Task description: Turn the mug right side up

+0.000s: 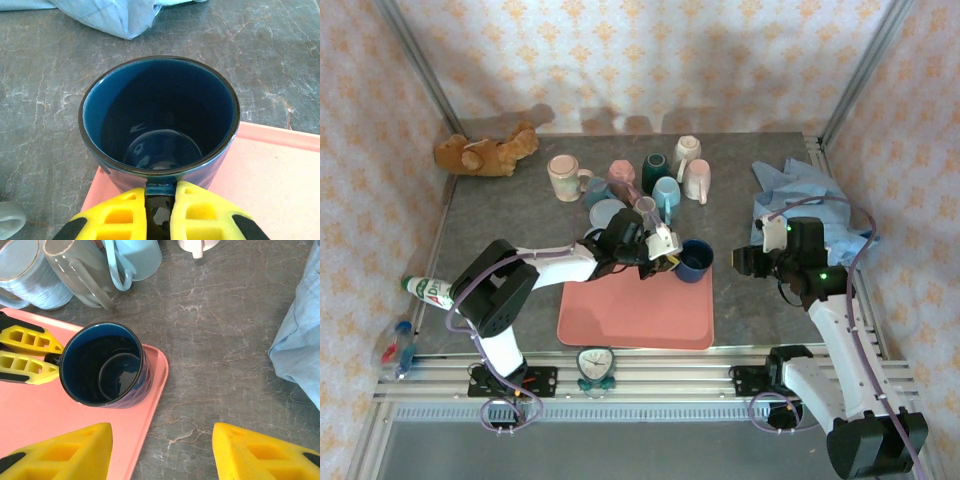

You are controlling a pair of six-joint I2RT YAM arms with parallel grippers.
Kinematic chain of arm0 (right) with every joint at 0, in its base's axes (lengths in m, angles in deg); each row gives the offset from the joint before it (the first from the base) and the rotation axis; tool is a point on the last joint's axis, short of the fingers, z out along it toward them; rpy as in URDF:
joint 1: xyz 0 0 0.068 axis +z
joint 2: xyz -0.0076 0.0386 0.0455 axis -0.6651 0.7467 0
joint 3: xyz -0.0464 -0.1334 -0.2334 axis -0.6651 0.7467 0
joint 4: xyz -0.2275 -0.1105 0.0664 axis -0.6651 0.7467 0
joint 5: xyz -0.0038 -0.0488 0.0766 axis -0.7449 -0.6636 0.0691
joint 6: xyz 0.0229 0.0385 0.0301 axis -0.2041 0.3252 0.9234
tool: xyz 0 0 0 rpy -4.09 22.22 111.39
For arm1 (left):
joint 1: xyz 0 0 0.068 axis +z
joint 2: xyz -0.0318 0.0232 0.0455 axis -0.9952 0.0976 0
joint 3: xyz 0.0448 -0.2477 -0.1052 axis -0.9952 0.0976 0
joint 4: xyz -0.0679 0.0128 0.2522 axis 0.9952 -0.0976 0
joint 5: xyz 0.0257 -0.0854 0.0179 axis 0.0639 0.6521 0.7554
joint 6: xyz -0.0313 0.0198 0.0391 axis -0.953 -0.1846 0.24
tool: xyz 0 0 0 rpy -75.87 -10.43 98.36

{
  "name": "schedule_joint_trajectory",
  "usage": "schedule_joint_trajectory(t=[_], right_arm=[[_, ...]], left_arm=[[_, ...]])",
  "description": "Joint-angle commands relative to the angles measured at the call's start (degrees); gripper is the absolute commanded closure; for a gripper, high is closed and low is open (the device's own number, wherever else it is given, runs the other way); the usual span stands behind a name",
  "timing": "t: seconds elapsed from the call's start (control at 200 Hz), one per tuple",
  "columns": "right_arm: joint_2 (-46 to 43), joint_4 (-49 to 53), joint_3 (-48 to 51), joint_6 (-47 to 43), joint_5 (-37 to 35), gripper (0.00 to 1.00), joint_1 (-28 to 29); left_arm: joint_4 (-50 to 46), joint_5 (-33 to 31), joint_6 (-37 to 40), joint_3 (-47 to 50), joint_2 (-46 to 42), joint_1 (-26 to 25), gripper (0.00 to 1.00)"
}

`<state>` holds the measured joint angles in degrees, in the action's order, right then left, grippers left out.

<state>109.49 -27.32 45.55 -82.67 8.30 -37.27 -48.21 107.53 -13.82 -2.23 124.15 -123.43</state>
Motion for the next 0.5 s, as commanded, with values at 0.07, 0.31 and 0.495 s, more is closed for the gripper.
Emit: schedule_joint_trajectory(t=[0.07, 0.31, 0.495], right_arm=[[-0.9, -0.7, 0.2, 1.0, -1.9, 0.44, -0.3], [-0.6, -0.8, -0.1, 1.7, -2.9, 0.43, -0.3], [-0.6, 0.0, -1.0, 2.1, -4.6, 0.41, -0.3]], left_arm=[[0.5, 3.3, 1.9, -3.3, 0.3, -0.3, 0.80], [-3.5, 2.0, 5.0, -3.7, 0.1, -0.3, 0.71], [-4.8, 0.2, 7.1, -2.9, -0.5, -0.3, 0.66]])
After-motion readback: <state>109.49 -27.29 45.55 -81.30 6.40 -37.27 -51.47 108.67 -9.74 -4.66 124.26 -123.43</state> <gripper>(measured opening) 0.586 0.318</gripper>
